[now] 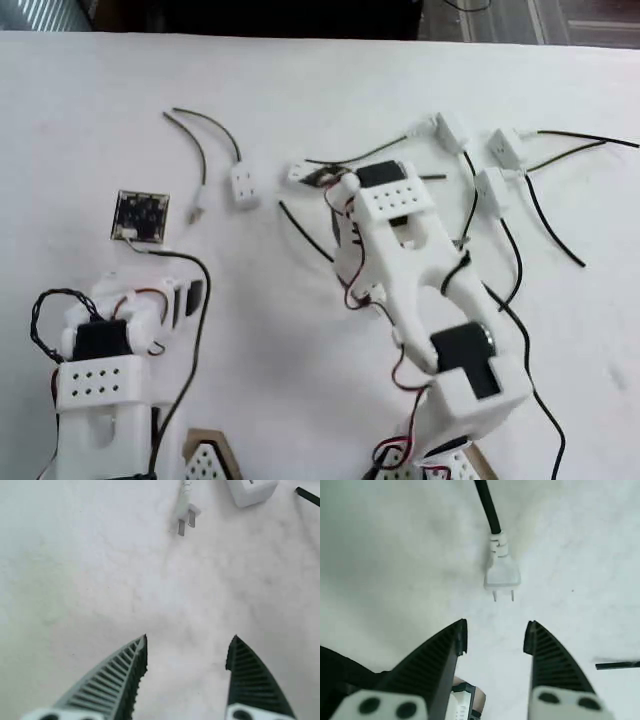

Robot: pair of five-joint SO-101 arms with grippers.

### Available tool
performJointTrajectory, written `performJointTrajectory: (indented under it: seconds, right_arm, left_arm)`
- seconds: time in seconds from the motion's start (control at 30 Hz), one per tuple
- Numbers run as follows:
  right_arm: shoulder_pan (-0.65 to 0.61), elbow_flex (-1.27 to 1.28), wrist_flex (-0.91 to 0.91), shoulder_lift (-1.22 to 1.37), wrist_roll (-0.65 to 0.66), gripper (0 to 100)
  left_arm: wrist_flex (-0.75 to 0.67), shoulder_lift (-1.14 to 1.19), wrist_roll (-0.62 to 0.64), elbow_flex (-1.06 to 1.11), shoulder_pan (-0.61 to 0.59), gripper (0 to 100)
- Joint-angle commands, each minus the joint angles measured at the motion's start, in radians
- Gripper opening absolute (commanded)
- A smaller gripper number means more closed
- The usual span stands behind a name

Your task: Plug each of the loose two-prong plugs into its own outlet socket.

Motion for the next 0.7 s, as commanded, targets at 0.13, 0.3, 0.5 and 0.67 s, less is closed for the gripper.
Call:
performJointTrajectory:
  seconds: [0.13,0.3,0.5,0.67]
  right_arm:
    - [0.012,0.12,-0.116,-0.16,0.008,18.0]
    - [-0.064,0.232,-0.193,-0.166,0.008,18.0]
    - [-0.113,0.307,-0.332,-0.16,0.002,18.0]
    - [-0.085,0.37,-0.435,-0.159,0.006,18.0]
  left_arm:
    - [-0.018,-0.015,-0.008,-0.006,-0.007,26]
    - [-0.018,-0.013,-0.008,-0.006,-0.007,26]
    - [-0.018,-0.013,-0.008,-0.006,-0.007,26]
    - [-0.018,-0.013,-0.008,-0.006,-0.007,26]
